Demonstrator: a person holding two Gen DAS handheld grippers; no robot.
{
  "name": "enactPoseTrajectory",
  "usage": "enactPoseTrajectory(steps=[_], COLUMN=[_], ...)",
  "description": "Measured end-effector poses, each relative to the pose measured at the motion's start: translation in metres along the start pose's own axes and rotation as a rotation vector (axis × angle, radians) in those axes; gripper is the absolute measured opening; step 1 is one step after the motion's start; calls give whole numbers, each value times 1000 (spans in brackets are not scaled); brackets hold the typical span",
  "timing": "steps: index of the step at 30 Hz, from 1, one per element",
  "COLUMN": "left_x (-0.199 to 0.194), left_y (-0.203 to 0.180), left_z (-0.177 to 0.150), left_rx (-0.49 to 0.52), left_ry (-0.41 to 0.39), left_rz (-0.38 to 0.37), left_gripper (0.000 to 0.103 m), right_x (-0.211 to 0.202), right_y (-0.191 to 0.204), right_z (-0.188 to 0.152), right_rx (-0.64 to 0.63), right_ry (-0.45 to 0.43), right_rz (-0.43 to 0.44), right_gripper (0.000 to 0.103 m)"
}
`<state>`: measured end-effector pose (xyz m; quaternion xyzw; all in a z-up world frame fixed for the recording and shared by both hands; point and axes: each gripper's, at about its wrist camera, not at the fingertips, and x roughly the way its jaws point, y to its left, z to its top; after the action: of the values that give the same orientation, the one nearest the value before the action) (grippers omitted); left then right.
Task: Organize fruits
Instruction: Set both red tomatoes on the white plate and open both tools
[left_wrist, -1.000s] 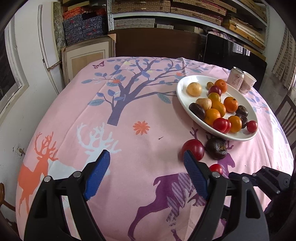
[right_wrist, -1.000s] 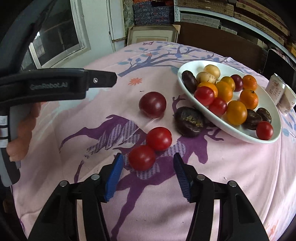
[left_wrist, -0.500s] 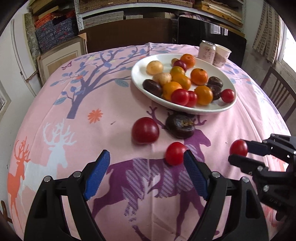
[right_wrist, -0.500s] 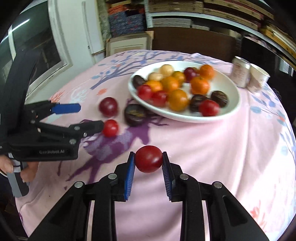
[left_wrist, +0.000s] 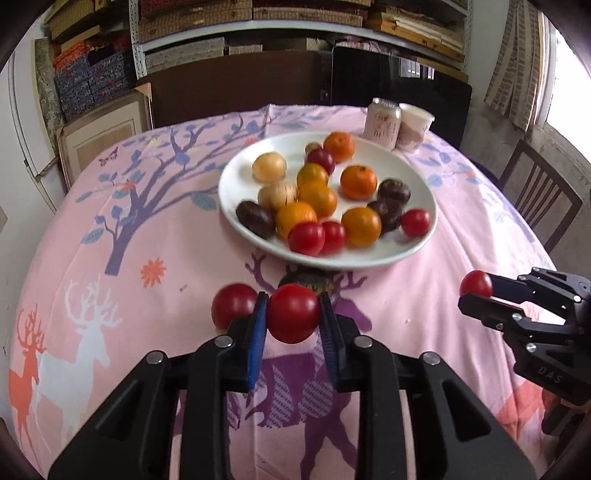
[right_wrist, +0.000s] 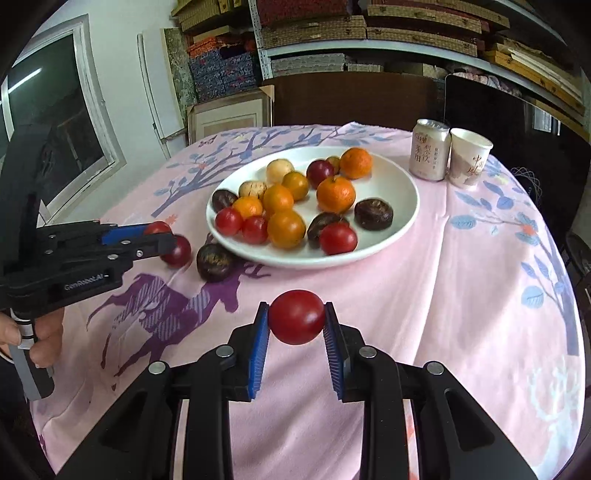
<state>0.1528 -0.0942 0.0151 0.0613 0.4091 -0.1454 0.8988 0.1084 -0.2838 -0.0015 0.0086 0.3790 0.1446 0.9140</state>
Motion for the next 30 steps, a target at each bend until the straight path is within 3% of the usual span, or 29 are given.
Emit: enactPoseTrajectory(steps=[7, 15, 16, 18, 21, 30], left_x=[3, 49, 52, 56, 51, 28], left_y=[-8, -11, -11, -7, 1, 15], left_z=[48, 70, 71, 73, 77, 64], left_rx=[-79, -144, -155, -192, -236, -183], left_ry=[-75, -23, -23, -29, -66, -82], left_rz=[-9, 2, 4, 32, 40, 78], left_gripper=[26, 28, 30, 57, 74, 78], right_x=[11, 58, 61, 66, 61, 33], right_y=[-11, -29, -33, -44, -55, -49], right_z=[49, 69, 69, 68, 65, 52], right_rx=[41, 176, 206, 282, 336, 236], right_ry=[-125, -77, -77, -86, -111, -98], right_rz=[-22, 31, 41, 61, 77, 45], right_gripper=[29, 31, 31, 45, 52, 53])
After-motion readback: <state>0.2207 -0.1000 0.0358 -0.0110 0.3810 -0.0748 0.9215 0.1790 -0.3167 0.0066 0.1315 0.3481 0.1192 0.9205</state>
